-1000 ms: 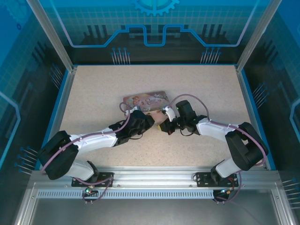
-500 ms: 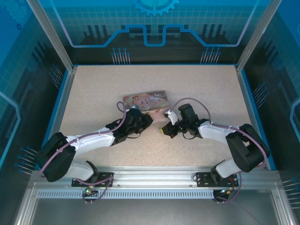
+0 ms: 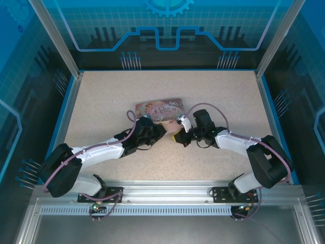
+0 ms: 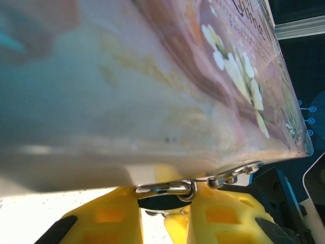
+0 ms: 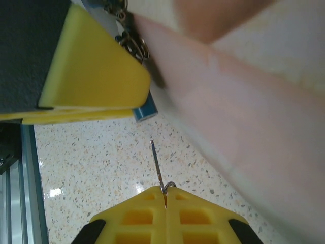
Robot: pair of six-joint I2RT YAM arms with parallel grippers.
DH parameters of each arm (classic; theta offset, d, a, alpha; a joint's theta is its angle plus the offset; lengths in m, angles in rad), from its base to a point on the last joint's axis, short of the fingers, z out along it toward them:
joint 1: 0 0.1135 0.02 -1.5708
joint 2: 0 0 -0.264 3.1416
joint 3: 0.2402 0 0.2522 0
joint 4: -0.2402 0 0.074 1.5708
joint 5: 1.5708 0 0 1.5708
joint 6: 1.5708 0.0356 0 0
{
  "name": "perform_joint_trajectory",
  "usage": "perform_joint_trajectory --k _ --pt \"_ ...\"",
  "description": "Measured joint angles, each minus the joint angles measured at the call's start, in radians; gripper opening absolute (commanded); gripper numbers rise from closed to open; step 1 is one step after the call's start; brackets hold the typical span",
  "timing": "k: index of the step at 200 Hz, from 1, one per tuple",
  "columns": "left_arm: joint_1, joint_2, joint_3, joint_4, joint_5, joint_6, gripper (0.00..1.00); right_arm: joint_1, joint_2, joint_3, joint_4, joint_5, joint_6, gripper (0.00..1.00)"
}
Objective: Unlock a padlock with a key
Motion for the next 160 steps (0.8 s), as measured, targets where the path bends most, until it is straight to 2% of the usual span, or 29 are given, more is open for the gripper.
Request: perform_joint_trajectory --k 160 --pt "0.000 0.001 0.000 0.005 0.006 -0.003 0.00 0.026 0.047 0.042 -0.034 0.005 -0.055 0.00"
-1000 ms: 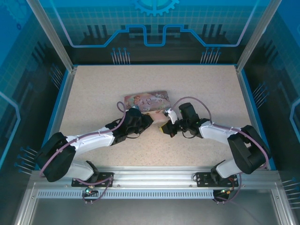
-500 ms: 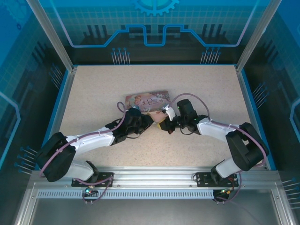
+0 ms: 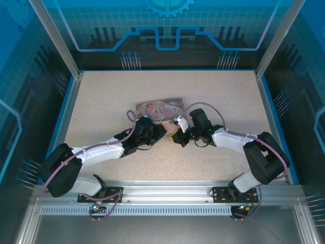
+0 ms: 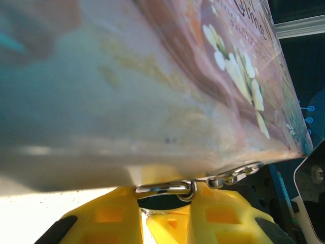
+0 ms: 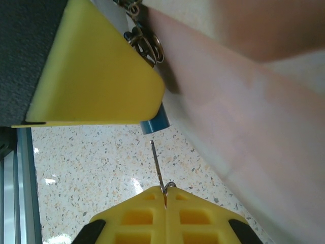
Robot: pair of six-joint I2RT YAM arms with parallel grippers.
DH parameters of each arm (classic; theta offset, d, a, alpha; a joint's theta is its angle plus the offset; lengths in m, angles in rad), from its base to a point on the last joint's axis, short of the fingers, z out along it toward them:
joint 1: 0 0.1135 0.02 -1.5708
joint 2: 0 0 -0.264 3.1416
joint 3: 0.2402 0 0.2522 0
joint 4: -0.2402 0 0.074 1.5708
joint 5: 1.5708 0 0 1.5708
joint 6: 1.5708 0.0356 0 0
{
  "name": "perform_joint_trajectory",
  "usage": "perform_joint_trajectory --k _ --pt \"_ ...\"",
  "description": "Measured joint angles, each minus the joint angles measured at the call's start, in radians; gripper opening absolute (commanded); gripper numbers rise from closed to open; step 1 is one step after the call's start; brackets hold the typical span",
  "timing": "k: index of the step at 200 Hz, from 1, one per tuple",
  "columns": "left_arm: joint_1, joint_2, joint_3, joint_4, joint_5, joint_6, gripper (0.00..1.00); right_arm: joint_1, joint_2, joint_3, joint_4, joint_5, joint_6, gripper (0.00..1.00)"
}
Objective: Unlock a padlock with a key
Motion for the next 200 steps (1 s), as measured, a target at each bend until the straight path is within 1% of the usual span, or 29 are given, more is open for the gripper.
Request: perform_joint_trajectory --k 86,200 --pt "0.005 0.000 0.000 0.008 0.000 0.000 0.00 0.000 0.015 0.039 -0.020 0.021 -0.008 0.00" --pt "0.006 0.000 0.000 0.008 0.000 0.000 0.00 0.000 0.015 0.040 -0.026 0.021 -0.030 0.00"
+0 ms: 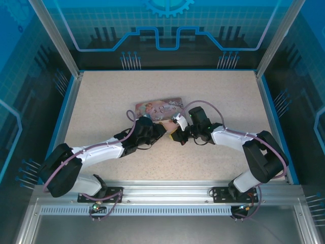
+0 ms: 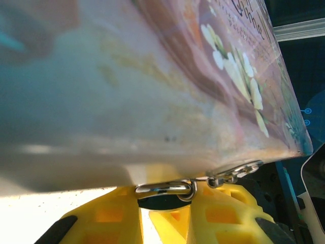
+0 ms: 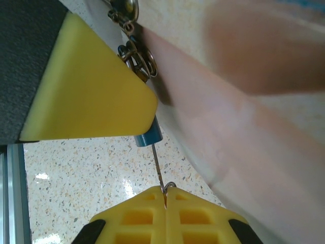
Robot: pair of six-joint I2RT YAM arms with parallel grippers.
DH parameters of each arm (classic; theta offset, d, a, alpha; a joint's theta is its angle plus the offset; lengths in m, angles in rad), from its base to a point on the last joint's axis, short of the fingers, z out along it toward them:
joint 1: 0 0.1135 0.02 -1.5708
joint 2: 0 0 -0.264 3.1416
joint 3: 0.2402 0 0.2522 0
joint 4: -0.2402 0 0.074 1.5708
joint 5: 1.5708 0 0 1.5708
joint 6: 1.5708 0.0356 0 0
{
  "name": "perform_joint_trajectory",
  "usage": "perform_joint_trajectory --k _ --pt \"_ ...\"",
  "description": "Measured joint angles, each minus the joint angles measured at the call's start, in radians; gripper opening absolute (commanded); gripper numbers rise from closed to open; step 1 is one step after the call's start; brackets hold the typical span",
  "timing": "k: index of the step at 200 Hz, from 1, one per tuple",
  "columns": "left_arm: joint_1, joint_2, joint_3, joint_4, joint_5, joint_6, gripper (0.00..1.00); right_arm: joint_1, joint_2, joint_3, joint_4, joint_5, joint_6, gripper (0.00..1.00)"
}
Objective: Unlock a padlock with a key
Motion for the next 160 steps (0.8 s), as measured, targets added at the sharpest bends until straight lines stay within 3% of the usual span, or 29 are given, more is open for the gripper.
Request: perform_joint_trajectory --k 160 --pt "0.001 0.000 -0.006 0.011 0.010 0.000 0.00 0.001 -0.015 -0.002 0.008 0.001 -0.002 0.00"
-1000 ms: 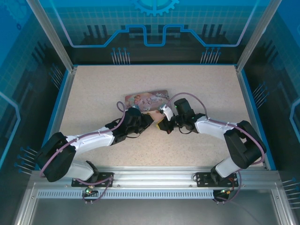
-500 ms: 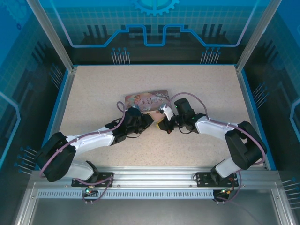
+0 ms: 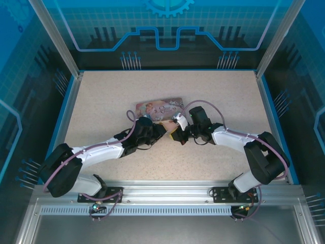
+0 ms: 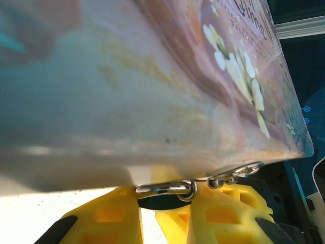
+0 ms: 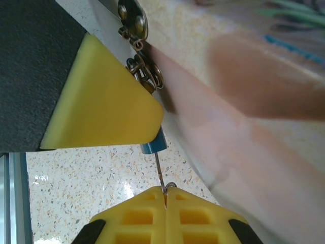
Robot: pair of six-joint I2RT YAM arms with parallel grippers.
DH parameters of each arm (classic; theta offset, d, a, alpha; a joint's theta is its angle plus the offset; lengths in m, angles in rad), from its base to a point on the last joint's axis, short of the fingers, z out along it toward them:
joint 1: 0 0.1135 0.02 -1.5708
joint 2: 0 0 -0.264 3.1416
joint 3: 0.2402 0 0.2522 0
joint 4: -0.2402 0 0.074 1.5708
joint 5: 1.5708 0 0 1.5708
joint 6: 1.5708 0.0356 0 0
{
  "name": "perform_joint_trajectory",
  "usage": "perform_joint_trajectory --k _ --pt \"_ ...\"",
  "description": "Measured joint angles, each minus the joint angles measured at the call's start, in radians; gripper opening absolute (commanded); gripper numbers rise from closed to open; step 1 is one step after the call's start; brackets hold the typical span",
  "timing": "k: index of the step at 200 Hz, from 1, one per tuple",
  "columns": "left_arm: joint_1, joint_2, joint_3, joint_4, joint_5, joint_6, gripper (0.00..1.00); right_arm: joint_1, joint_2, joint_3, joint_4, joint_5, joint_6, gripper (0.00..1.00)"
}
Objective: Unlock a padlock with a key
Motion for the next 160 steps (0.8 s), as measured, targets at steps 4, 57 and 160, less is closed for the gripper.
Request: perform_joint_trajectory --k 4,57,160 --pt "0.000 0.000 0.000 0.001 0.001 0.000 0.00 0.000 0.000 0.000 0.001 0.001 -0.001 0.00" --pt "0.005 0.003 0.000 0.004 0.009 0.000 0.00 0.006 0.000 0.000 0.016 0.023 -0.026 0.00" --pt "0.010 0.004 0.000 0.027 0.014 -0.004 0.00 0.006 0.000 0.000 0.077 0.011 0.004 0.00"
